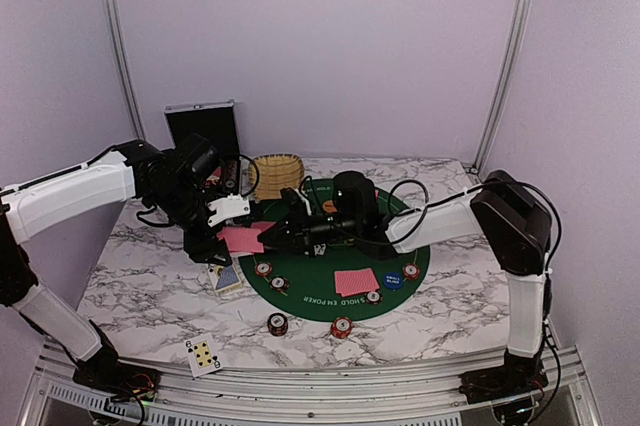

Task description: Distribute texas hold em gaming equipment

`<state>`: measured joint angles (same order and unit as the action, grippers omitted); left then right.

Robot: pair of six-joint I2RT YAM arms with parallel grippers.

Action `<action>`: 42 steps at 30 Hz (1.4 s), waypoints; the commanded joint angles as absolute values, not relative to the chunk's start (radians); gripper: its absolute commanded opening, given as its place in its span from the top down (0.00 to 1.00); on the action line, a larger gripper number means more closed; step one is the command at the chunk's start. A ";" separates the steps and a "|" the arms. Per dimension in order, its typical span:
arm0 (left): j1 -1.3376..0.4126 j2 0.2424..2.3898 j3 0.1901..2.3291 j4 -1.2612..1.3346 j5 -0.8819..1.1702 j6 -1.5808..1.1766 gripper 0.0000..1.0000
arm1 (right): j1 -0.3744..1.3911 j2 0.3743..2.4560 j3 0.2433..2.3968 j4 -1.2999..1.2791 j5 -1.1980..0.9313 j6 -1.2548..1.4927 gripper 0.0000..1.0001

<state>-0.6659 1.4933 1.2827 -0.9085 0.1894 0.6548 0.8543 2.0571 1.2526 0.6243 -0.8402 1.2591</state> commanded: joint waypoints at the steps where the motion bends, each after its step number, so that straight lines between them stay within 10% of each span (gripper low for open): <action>1: -0.665 1.498 1.310 -0.902 0.191 0.660 0.98 | 0.848 2.007 1.223 0.799 -0.850 1.366 0.93; 20: -0.666 1.489 1.304 -0.902 0.192 0.660 0.98 | 0.868 2.069 1.225 0.885 -0.854 1.445 0.82; 42: -0.665 1.479 1.286 -0.902 0.180 0.663 0.99 | 0.788 1.945 1.163 0.796 -0.865 1.373 1.00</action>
<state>-0.6659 1.4937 1.2827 -0.9066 0.1822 0.6571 0.8459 2.0586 1.1931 0.8646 -0.8532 1.4574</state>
